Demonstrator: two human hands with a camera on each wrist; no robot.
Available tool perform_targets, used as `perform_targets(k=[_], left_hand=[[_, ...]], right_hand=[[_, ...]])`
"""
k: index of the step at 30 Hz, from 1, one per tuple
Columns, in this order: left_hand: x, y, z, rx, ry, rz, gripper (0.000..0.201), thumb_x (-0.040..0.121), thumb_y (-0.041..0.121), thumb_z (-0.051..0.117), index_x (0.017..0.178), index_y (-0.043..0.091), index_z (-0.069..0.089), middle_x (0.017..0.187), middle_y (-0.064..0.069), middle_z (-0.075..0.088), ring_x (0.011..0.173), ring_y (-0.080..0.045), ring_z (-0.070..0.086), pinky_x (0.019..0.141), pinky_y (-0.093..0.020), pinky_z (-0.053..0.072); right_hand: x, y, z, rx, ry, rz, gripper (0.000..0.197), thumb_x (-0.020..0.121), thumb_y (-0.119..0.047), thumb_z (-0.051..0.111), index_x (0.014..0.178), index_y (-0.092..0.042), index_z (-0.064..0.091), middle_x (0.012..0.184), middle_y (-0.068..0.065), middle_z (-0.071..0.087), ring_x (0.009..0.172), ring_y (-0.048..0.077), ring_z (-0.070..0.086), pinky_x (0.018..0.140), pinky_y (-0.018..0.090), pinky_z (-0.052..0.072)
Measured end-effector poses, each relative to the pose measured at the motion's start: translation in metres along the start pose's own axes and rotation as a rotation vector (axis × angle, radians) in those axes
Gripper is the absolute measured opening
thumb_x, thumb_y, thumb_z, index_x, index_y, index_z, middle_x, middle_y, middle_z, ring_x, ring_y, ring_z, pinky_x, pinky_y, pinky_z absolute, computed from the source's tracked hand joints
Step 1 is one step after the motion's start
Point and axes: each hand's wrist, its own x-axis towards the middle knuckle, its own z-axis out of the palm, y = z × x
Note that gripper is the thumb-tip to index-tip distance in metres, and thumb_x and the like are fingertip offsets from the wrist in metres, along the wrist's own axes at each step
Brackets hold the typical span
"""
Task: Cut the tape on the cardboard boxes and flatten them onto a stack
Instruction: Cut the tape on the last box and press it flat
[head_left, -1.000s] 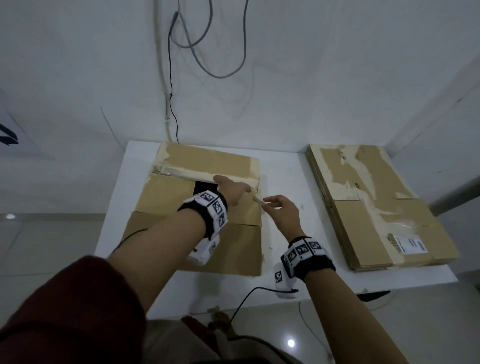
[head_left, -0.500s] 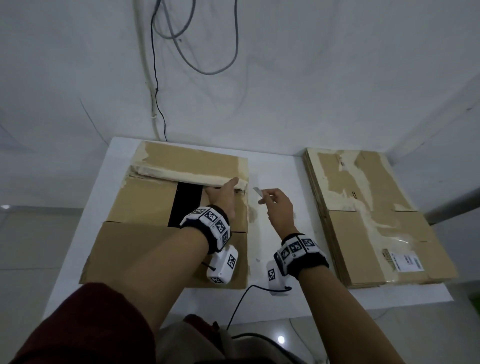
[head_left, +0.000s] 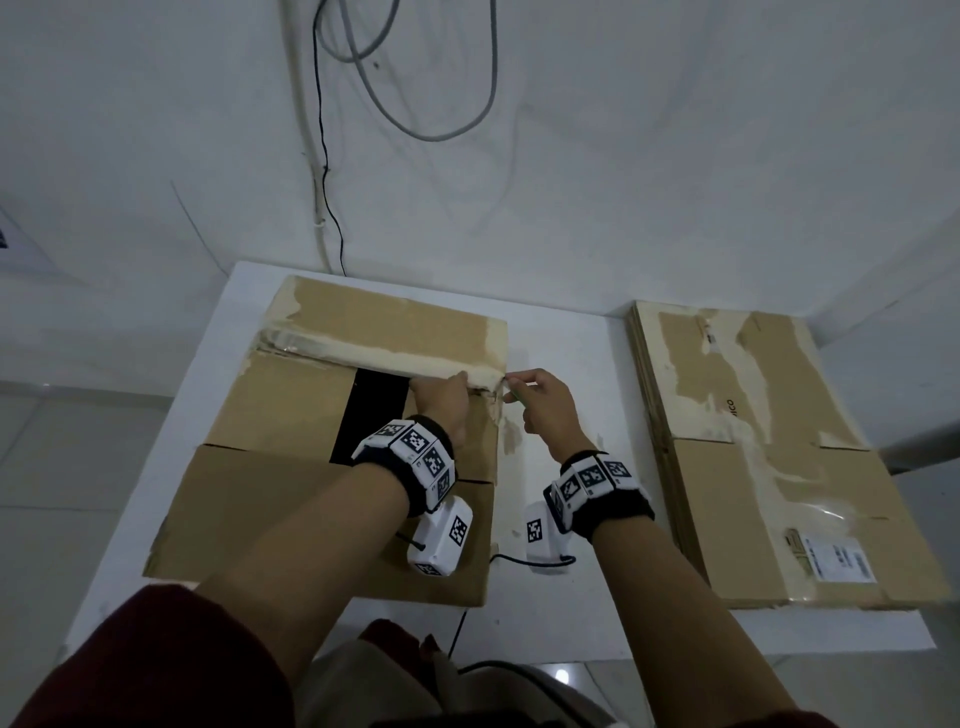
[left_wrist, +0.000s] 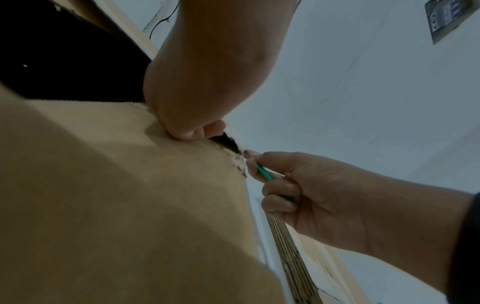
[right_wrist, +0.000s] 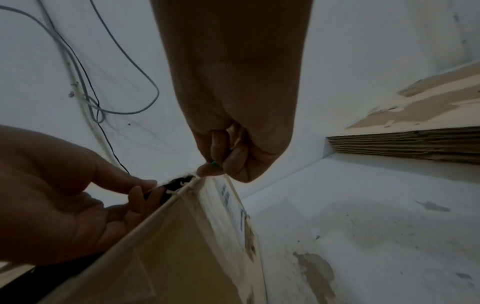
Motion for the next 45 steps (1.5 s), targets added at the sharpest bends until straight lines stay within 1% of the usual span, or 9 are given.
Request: perform_targets(k=[12, 20, 24, 26, 29, 32, 38, 42, 45], left_hand=[[-0.005, -0.014, -0.006, -0.096, -0.018, 0.13, 0.041, 0.091, 0.0, 0.058, 0.126, 0.002, 0.037, 0.108, -0.019, 0.058, 0.065, -0.01, 0.05, 0.046, -0.012, 0.043], [-0.009, -0.019, -0.011, -0.063, -0.131, 0.2, 0.038, 0.091, -0.002, 0.057, 0.123, 0.001, 0.037, 0.077, -0.006, 0.054, 0.061, -0.013, 0.047, 0.047, -0.011, 0.043], [-0.009, -0.001, -0.007, -0.165, -0.138, 0.216, 0.033, 0.09, -0.003, 0.059, 0.112, 0.005, 0.036, 0.08, -0.005, 0.056, 0.063, -0.012, 0.051, 0.052, -0.013, 0.048], [-0.007, 0.007, -0.005, -0.198, -0.184, 0.243, 0.036, 0.089, -0.001, 0.062, 0.116, 0.0, 0.038, 0.082, -0.007, 0.059, 0.065, -0.013, 0.055, 0.061, -0.017, 0.052], [-0.01, 0.02, -0.004, -0.272, -0.225, 0.311, 0.044, 0.089, 0.006, 0.065, 0.123, -0.008, 0.04, 0.093, -0.016, 0.065, 0.072, -0.017, 0.065, 0.075, -0.026, 0.055], [-0.016, 0.033, -0.006, -0.33, -0.28, 0.351, 0.024, 0.097, 0.011, 0.055, 0.116, 0.005, 0.042, 0.108, -0.014, 0.062, 0.082, -0.022, 0.07, 0.074, -0.028, 0.057], [0.003, 0.061, -0.03, 0.166, -0.208, 0.658, 0.035, 0.097, 0.016, 0.051, 0.131, 0.022, 0.048, 0.116, 0.005, 0.057, 0.102, -0.01, 0.058, 0.086, -0.019, 0.048], [0.05, 0.096, -0.063, 0.895, 0.091, 0.839, 0.064, 0.089, 0.02, 0.058, 0.146, 0.029, 0.03, 0.156, -0.008, 0.026, 0.133, -0.04, 0.036, 0.105, -0.05, 0.038], [0.076, 0.122, -0.092, 1.377, 0.12, 0.733, 0.084, 0.089, 0.048, 0.055, 0.151, 0.041, -0.001, 0.162, 0.007, -0.001, 0.143, -0.044, 0.011, 0.109, -0.065, 0.021]], right_hand=[[-0.007, -0.004, -0.01, -0.135, -0.117, 0.065, 0.016, 0.097, -0.02, 0.059, 0.084, -0.011, 0.057, 0.093, 0.007, 0.073, 0.039, 0.004, 0.038, 0.044, 0.023, 0.032], [-0.009, -0.001, -0.003, -0.151, -0.042, -0.009, 0.012, 0.098, -0.015, 0.055, 0.088, -0.01, 0.058, 0.077, -0.002, 0.068, 0.046, -0.003, 0.046, 0.049, 0.017, 0.035], [-0.021, -0.005, -0.003, -0.165, -0.135, -0.032, 0.014, 0.095, -0.018, 0.06, 0.085, -0.01, 0.054, 0.076, 0.002, 0.071, 0.039, -0.002, 0.045, 0.045, 0.017, 0.034], [-0.026, 0.014, -0.01, -0.013, 0.009, 0.003, 0.016, 0.095, -0.02, 0.061, 0.092, -0.005, 0.056, 0.076, 0.002, 0.069, 0.041, 0.0, 0.045, 0.043, 0.015, 0.035], [-0.028, 0.069, -0.021, -0.059, 0.223, 0.147, 0.022, 0.1, -0.015, 0.05, 0.113, 0.001, 0.058, 0.086, 0.002, 0.069, 0.065, 0.011, 0.059, 0.05, 0.017, 0.041], [-0.036, 0.12, -0.021, -0.345, 0.178, 0.245, 0.028, 0.099, -0.002, 0.043, 0.124, 0.003, 0.054, 0.115, 0.024, 0.062, 0.096, 0.033, 0.059, 0.07, 0.029, 0.041], [-0.039, 0.13, -0.008, -0.426, 0.135, 0.349, 0.041, 0.095, -0.027, 0.059, 0.133, -0.014, 0.055, 0.136, 0.015, 0.053, 0.116, 0.034, 0.056, 0.103, 0.047, 0.043], [-0.018, 0.041, 0.003, -0.265, 0.235, -0.033, 0.037, 0.094, -0.007, 0.055, 0.131, -0.009, 0.053, 0.134, 0.016, 0.047, 0.118, 0.023, 0.047, 0.102, 0.026, 0.032], [0.014, -0.03, 0.022, -0.347, 0.119, -0.178, 0.058, 0.089, -0.022, 0.066, 0.142, -0.016, 0.043, 0.148, 0.012, 0.035, 0.136, 0.026, 0.034, 0.114, 0.039, 0.029]])
